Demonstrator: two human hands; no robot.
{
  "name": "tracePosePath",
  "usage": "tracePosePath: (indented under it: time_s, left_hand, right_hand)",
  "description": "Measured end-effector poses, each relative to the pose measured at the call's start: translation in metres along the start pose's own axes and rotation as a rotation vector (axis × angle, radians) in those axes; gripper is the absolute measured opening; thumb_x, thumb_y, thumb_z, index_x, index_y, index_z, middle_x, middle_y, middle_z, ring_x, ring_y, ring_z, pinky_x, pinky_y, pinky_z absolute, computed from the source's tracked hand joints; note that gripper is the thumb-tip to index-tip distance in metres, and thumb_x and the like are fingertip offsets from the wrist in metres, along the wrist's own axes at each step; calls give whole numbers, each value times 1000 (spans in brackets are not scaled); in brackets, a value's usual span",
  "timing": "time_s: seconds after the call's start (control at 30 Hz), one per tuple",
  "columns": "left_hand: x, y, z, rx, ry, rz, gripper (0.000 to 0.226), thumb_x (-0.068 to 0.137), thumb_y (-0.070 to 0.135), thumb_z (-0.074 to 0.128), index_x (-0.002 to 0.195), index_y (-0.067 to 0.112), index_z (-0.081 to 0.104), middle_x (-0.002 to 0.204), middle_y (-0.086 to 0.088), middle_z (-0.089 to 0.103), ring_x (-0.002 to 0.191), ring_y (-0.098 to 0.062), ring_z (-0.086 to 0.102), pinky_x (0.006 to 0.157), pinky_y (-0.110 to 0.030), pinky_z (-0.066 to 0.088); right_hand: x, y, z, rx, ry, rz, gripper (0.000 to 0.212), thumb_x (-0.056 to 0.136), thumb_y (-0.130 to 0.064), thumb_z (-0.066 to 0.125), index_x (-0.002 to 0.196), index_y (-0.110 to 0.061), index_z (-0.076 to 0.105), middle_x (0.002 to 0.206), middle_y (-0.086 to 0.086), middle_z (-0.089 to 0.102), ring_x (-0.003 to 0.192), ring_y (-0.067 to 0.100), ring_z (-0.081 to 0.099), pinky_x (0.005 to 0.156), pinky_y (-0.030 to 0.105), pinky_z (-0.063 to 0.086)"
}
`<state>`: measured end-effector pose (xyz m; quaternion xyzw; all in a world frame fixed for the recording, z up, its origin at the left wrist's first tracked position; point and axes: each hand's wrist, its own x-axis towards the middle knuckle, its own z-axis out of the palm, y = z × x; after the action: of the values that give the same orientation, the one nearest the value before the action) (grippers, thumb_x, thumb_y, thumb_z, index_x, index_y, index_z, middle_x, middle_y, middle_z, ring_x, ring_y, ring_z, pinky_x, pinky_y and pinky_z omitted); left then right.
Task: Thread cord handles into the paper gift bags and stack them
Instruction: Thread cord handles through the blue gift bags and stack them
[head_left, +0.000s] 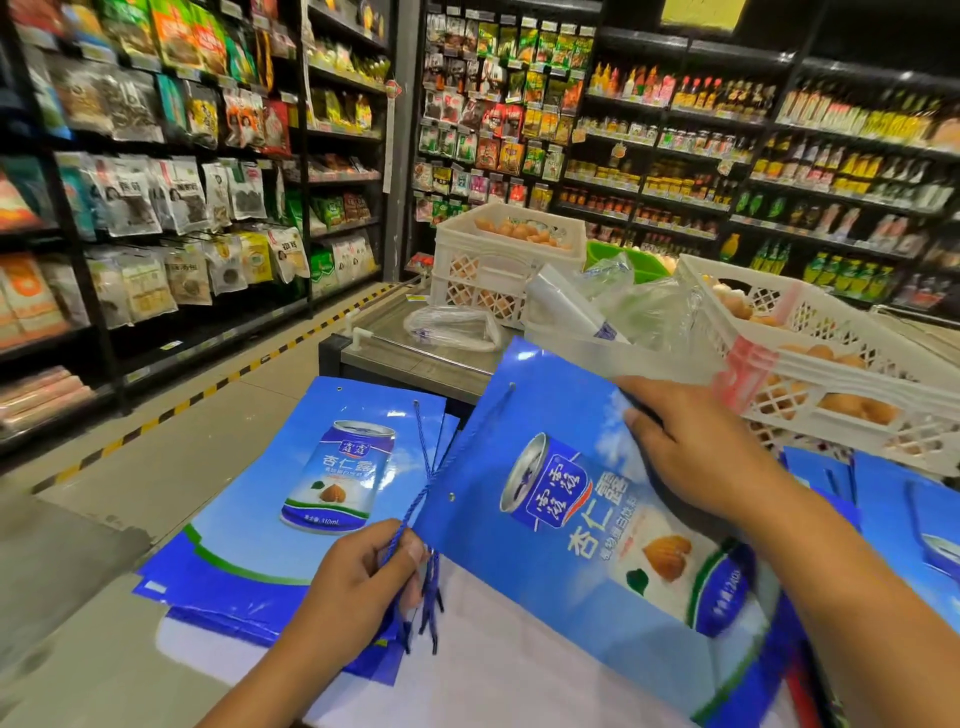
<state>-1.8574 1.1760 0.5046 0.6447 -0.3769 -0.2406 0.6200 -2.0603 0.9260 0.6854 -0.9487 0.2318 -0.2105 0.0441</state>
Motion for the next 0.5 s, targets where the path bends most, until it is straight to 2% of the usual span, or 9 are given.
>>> tracePosePath:
  time_s: [0.07,0.2,0.27,0.33,0.4,0.43,0.5]
  left_hand:
    - [-3,-1,0,3,1,3,31,105,22,60,75,14,59,60,-21,58,58,-22,52,63,-35,42]
    - [-7,-5,1,123,-44,50,36,103,28,62,72,16,49,57,-16,51,54,-13,47,57,-30,37]
    - [-7,-5,1,135,-60,63,35,102,31,63,72,18,52,55,-6,50,54,-14,47,58,-30,37]
    - [-6,-6,0,135,-61,56,31,101,32,64,74,18,58,54,0,52,53,-14,48,58,-30,39]
    - [-4,-5,1,146,-55,49,28,99,31,67,75,20,61,53,3,51,53,-12,47,58,-30,38]
    - [-4,-5,1,158,-53,58,26,97,35,68,75,21,62,53,5,51,54,-12,46,59,-30,38]
    - [-4,-2,2,169,-55,67,28,93,44,67,79,20,64,54,0,53,55,-14,47,59,-31,39]
  right_hand:
    - [7,12,20,18,-67,-23,43,104,-17,54,142,-36,58,136,-5,68,121,25,64,97,39,52]
    - [14,28,56,-95,-162,-57,49,100,-32,40,147,-40,48,133,-2,66,119,25,62,97,38,50]
    - [16,32,77,-175,-231,-45,63,92,-24,46,153,-37,42,138,-2,57,124,26,57,103,36,47]
    - [15,27,97,-182,-218,-96,74,86,-11,54,155,-33,41,141,-4,51,125,27,56,104,39,47]
    - [5,-3,104,-15,-249,-141,73,89,-7,60,153,-37,41,148,-15,42,128,13,52,108,35,46]
    - [-2,-25,104,110,-295,-157,72,93,-8,60,153,-41,39,148,-23,39,123,4,52,107,29,47]
    - [-17,-67,107,317,-420,-182,73,97,-11,58,152,-51,34,142,-32,42,99,-1,56,91,19,48]
